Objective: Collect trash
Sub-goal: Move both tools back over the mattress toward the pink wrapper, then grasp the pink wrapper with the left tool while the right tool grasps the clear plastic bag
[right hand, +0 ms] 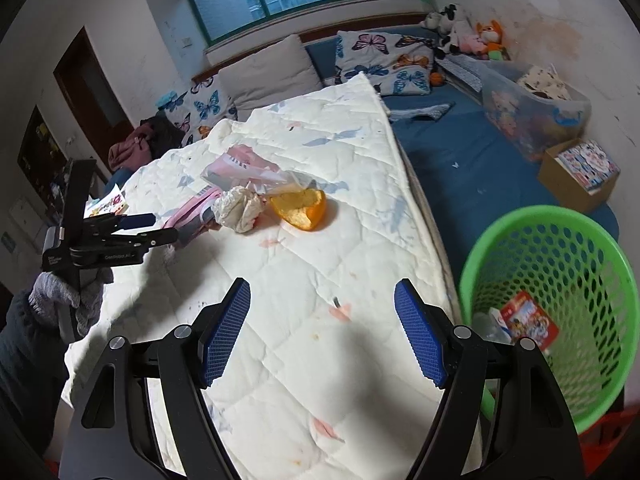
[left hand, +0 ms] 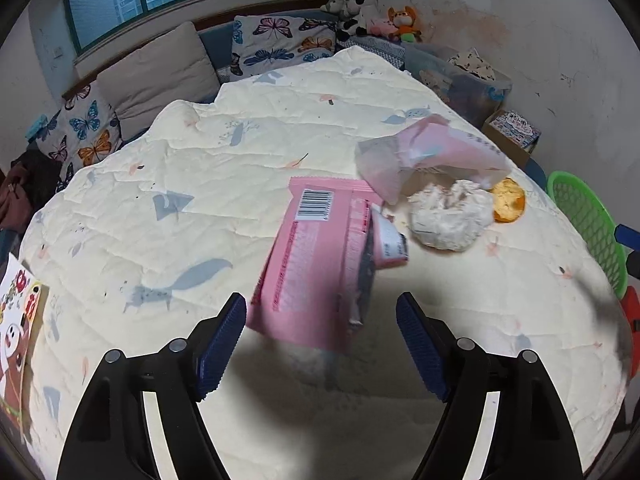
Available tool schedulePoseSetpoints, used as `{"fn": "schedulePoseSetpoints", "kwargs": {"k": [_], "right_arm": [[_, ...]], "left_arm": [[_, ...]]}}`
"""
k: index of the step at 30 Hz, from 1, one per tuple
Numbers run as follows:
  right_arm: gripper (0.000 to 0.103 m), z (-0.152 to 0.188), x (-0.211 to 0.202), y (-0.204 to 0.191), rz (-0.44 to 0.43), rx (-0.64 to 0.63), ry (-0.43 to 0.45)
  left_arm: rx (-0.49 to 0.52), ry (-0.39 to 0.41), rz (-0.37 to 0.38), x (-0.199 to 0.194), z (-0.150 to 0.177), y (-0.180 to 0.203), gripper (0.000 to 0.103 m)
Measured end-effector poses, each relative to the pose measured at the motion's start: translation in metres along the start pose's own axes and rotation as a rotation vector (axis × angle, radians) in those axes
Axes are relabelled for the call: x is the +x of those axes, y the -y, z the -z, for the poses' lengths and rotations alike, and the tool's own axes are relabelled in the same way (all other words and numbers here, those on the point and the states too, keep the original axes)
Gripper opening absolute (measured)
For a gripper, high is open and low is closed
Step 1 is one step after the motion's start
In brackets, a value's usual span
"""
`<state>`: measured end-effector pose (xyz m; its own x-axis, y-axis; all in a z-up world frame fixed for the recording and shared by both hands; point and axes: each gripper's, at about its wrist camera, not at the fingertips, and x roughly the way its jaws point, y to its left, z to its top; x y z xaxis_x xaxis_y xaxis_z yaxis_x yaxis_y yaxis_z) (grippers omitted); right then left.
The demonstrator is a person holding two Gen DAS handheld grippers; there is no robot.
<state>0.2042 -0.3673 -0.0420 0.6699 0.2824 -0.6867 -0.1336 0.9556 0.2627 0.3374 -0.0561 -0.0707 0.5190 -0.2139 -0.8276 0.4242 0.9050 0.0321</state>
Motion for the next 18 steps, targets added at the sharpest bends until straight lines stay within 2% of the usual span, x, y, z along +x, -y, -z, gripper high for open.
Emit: {"fn": "schedulePoseSetpoints", "kwargs": {"k": [14,18], "right_arm": [[0.075,-0.034,0.038,-0.022,-0.029,-0.063,-0.036],[0.075,-0.045,0.048,-0.027,-0.042,-0.088,-0.042]], "left_arm": [[0.032,-0.030,0.034,0.027,-0.003,-0.007,0.076],[0.030,-0.028,0.042,0.031,-0.002,-0.008,0.069]]}}
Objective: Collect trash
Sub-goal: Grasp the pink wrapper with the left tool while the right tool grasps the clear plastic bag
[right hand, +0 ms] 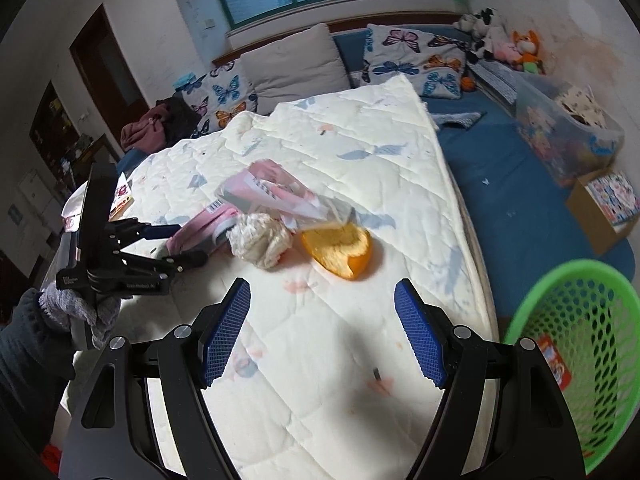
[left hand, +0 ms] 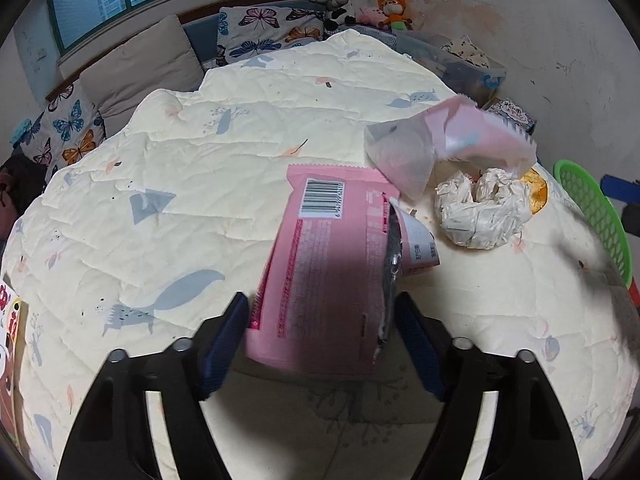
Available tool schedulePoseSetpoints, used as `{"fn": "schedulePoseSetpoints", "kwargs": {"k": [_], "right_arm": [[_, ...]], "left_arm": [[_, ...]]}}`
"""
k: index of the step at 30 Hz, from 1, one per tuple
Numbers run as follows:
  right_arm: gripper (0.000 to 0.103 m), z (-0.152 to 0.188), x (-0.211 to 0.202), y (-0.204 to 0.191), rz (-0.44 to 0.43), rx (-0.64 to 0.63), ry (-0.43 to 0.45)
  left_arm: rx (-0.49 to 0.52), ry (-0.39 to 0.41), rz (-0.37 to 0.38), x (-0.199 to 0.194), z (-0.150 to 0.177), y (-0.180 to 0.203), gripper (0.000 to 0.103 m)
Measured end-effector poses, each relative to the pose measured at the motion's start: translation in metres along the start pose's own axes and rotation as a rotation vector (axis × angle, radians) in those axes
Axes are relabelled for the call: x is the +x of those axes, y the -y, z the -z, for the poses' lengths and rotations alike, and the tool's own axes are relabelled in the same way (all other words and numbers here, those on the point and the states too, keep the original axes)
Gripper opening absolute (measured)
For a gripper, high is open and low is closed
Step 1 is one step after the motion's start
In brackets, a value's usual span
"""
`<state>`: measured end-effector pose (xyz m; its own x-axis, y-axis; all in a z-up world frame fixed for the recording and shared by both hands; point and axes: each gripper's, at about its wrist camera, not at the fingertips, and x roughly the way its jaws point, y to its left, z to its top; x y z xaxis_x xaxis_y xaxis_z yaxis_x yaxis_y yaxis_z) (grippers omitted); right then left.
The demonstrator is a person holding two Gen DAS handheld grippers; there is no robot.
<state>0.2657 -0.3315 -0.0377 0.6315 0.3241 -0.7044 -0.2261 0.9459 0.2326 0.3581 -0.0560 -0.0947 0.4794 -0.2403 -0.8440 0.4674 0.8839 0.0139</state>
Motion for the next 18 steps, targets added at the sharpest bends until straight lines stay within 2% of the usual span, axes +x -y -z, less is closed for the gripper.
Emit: {"fn": "schedulePoseSetpoints", "kwargs": {"k": [5,7,14,18], "right_arm": [[0.075,-0.019,0.017,-0.011,-0.019,-0.051,-0.006],[0.075,-0.027,0.025,-0.018,-0.016,-0.082,-0.003],[0.075,-0.045,0.058,-0.034,-0.004,-0.198,-0.035],[0.078,-0.051,0.076,-0.040,-0.002,-0.255,-0.051]], "left_arm": [[0.003,0.013,-0.001,-0.002,0.003,-0.001,0.064],[0.007,0.015,-0.003,-0.003,0.004,-0.002,0.056],[-0.009,0.011,-0.008,-0.009,0.010,-0.010,0.055],[-0.036,0.018,-0.007,-0.016,0.011,-0.018,0.053]]}}
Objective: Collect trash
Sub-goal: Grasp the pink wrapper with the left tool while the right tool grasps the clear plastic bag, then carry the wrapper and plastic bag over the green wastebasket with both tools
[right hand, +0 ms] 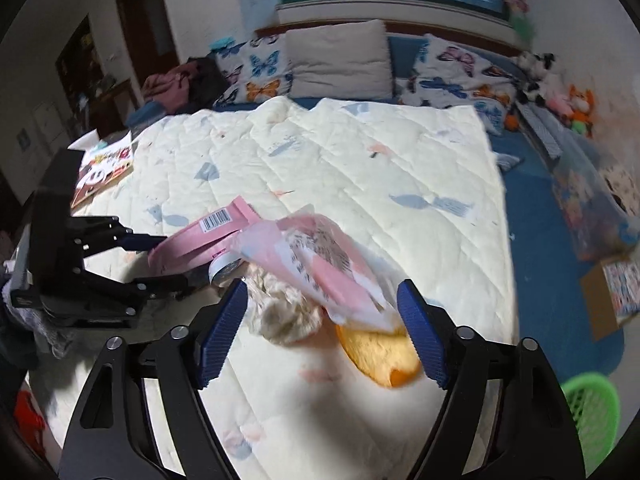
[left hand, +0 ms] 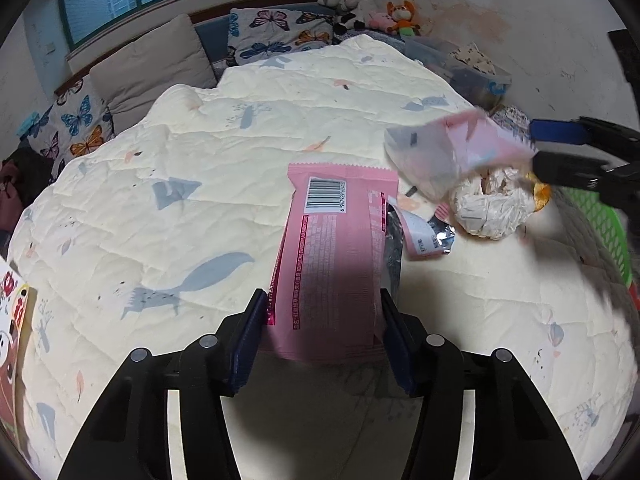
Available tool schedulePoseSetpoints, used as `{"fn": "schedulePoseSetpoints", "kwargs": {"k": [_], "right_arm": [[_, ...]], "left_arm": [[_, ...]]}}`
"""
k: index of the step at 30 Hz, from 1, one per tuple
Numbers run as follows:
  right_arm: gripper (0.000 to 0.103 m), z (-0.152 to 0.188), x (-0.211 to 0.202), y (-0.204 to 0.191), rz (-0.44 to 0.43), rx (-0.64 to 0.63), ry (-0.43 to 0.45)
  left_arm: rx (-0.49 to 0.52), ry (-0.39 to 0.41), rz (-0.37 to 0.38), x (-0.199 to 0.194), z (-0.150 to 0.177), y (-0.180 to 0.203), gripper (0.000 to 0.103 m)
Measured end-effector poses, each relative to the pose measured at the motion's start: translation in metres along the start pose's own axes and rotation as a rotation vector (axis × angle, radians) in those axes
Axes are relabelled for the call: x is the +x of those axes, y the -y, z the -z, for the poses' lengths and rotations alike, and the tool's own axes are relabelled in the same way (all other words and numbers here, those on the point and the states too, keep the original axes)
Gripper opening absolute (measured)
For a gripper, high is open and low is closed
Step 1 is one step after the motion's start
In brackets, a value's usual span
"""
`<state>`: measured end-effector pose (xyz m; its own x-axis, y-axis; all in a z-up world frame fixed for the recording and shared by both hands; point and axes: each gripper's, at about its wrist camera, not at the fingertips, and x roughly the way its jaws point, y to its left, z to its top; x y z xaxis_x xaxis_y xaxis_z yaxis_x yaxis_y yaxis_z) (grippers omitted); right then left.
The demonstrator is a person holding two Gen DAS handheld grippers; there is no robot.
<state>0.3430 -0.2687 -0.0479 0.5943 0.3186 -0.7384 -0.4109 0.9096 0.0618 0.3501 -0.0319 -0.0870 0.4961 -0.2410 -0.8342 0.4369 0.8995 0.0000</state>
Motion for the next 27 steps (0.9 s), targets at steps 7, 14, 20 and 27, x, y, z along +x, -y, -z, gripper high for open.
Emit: {"fn": "schedulePoseSetpoints", "kwargs": {"k": [7,14,20,27], "right_arm": [[0.082,-0.011,0.036,0.004,-0.073,-0.004,-0.073],[0.080,-0.017,0.054,0.007,-0.125,0.056,-0.106],[0.062,-0.019,0.054,0.010,-0.111,0.080,-0.095],[0.040,-0.019,0.040,0.011,-0.094,0.082,-0.061]], "left_arm": [[-0.021,0.009,-0.007,-0.016,0.007,-0.013,0.053],[-0.051,0.023,-0.003,-0.031,0.013,-0.024,0.053],[-0.085,0.036,0.009,-0.039,0.020,-0.030,0.053],[-0.109,0.054,0.012,-0.049,0.022,-0.032,0.053]]}}
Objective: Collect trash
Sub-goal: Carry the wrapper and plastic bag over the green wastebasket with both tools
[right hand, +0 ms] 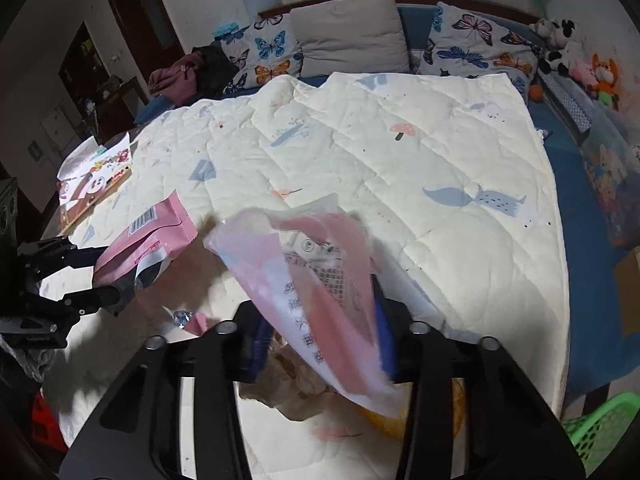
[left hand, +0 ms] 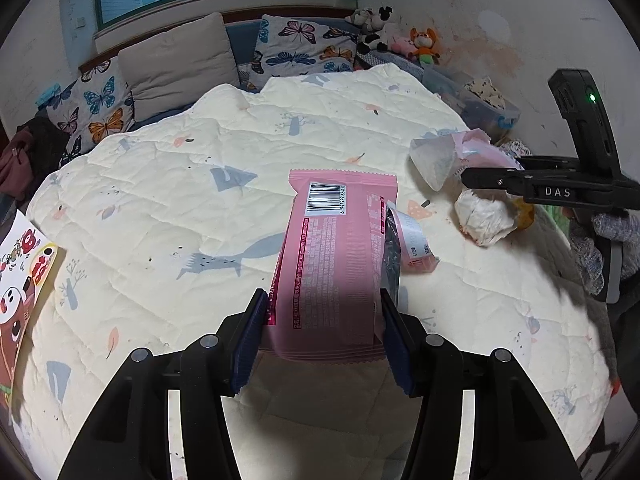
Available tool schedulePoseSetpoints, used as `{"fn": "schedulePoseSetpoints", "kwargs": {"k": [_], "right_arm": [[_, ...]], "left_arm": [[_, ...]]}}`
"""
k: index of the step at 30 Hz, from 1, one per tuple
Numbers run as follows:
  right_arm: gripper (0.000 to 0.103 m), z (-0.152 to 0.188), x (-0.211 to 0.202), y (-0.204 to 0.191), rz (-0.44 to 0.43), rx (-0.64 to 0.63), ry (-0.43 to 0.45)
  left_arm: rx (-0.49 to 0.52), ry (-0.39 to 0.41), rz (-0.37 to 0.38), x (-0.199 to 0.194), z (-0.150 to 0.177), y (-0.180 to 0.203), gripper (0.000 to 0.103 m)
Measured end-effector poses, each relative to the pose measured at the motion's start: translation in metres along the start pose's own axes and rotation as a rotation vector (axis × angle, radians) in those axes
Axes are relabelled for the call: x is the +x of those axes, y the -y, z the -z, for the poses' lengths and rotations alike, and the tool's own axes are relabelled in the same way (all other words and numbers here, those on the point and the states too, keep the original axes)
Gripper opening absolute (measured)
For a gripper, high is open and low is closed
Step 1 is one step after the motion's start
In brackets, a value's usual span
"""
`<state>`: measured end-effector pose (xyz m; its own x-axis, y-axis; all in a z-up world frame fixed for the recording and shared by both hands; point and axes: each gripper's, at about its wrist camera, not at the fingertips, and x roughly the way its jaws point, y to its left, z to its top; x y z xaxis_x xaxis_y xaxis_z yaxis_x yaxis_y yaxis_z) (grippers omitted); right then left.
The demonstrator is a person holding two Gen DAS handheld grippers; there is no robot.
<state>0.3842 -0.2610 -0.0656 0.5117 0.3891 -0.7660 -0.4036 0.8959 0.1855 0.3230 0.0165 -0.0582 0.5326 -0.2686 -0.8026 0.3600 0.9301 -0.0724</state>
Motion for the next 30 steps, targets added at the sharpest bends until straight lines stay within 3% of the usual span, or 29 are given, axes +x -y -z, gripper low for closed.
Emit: {"fn": "schedulePoseSetpoints", "kwargs": {"k": [2,15,30], "right_arm": [[0.035,0.001,-0.004,0.000,-0.001,0.007,0.010],[0.034,0.026,-0.073,-0.004,-0.014,0.054,0.126],[0.035,0.113,-0.163,0.028,0.102,0.215,0.189]], "left_arm": [[-0.006,0.007,0.004,-0.004,-0.001,0.000,0.053],[-0.009,0.067,0.056,-0.046,0.004,0.024,0.053],[0.090,0.115,0.151,-0.081,0.017,0.098,0.053]]}}
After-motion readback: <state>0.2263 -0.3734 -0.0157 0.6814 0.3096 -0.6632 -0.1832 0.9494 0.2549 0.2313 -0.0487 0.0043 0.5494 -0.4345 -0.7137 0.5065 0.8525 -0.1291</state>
